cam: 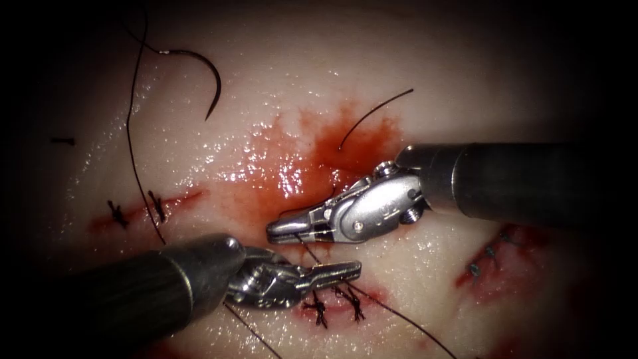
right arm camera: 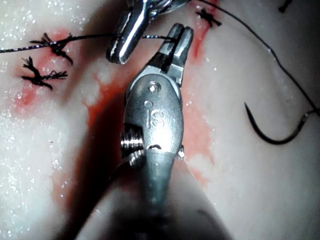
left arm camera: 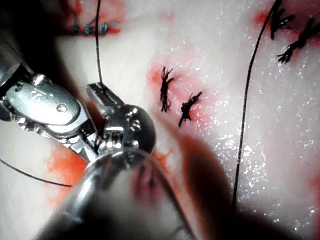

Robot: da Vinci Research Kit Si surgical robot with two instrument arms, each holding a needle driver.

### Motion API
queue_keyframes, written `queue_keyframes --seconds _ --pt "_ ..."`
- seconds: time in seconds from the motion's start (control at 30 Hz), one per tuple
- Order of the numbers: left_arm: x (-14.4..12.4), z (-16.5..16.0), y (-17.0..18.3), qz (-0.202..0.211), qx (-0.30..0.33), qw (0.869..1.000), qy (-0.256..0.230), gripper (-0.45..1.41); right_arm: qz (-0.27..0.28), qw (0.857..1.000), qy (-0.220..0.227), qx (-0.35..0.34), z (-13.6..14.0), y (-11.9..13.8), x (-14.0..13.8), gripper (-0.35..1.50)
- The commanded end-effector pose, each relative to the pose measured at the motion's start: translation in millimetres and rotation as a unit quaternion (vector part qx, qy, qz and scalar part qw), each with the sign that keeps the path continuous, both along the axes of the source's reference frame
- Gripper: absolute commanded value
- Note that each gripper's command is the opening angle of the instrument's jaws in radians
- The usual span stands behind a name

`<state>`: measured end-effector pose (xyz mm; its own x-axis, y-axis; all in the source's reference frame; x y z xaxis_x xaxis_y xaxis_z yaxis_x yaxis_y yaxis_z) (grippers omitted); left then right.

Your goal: Wound Closure

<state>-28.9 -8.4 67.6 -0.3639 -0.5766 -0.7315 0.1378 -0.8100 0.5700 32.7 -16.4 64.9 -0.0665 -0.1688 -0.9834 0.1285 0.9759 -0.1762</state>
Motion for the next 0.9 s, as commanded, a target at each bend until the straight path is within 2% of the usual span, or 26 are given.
queue_keyframes --seconds 0.03,0.13,0.17,0.2,0.33,0.47,0.53,0.77,0.9 --pt "-0.5 0.6 0.0 -0.002 -0.001 1.0 -0.001 -0.45 0.006 1.0 -0.021 0.005 1.0 -0.1 0.7 -0.35" --pt "-0.1 0.4 -0.1 -0.014 -0.005 1.0 0.0 0.31 0.028 0.997 -0.066 0.023 1.9 0.2 0.9 -0.35" --pt "0.0 0.4 -0.1 -0.023 -0.007 1.0 0.0 0.51 0.039 0.996 -0.076 0.031 2.2 0.4 1.0 -0.35" --pt "0.2 0.3 -0.1 -0.034 -0.01 0.999 -0.003 0.66 0.049 0.994 -0.086 0.037 2.5 0.7 1.2 -0.35" --pt "0.8 0.5 -0.2 -0.083 -0.015 0.996 -0.02 0.94 0.072 0.985 -0.149 0.055 4.1 2.1 2.4 -0.35" --pt "0.8 1.2 0.0 -0.128 -0.023 0.991 -0.028 1.1 0.082 0.975 -0.197 0.056 6.0 4.0 3.8 -0.35" --pt "0.7 1.9 0.1 -0.137 -0.025 0.99 -0.022 1.11 0.091 0.973 -0.205 0.059 6.9 4.9 4.3 -0.35" --pt "0.2 5.6 -0.3 -0.165 -0.035 0.986 0.006 1.06 0.088 0.967 -0.227 0.073 8.9 7.1 5.9 -0.35" --pt "-0.9 7.9 -1.0 -0.176 -0.064 0.982 0.032 1.04 0.09 0.964 -0.238 0.077 9.3 8.0 6.7 -0.35"
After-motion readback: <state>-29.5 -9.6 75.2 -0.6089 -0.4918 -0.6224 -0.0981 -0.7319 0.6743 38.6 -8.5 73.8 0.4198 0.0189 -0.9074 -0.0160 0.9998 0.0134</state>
